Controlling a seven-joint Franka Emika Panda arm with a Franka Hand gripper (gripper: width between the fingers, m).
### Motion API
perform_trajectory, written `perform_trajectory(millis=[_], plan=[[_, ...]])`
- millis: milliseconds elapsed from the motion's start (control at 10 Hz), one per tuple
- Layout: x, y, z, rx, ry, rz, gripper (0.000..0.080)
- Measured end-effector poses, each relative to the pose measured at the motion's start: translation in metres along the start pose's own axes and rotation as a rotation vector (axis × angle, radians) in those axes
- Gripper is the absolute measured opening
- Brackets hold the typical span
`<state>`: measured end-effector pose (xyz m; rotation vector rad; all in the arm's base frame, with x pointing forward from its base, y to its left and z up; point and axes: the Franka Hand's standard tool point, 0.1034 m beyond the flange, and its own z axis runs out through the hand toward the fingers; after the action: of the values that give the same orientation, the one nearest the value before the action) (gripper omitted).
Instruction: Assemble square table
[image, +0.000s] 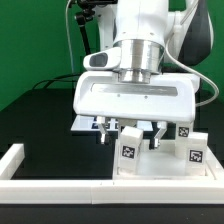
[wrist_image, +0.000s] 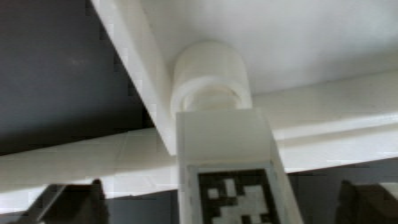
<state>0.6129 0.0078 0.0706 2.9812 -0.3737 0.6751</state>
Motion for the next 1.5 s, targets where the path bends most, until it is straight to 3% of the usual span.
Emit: perform_trajectory(millis=[200, 300, 400, 800, 1100, 1200, 1300, 1500], plan=[[0.012, -0.002, -0.007, 0.015, -0.109, 0.024, 0.0648], [0.019, 0.000, -0.005, 0.014, -0.101, 0.030, 0.0648], [0.018, 0.002, -0.004, 0.013, -0.120, 0.035, 0.0648], [0.010, 0.010, -0.004, 0.021, -0.497, 0.068, 0.0648], [0.014, 0.013, -0.003, 0.015, -0.571, 0.096, 0.0648], [0.013, 0.014, -0.003, 0.015, -0.571, 0.096, 0.0522], [0.013, 0.014, -0.003, 0.003, -0.572, 0.139, 0.0522], [0.013, 0.013, -0.002, -0.042, -0.573, 0.290, 0.0290]])
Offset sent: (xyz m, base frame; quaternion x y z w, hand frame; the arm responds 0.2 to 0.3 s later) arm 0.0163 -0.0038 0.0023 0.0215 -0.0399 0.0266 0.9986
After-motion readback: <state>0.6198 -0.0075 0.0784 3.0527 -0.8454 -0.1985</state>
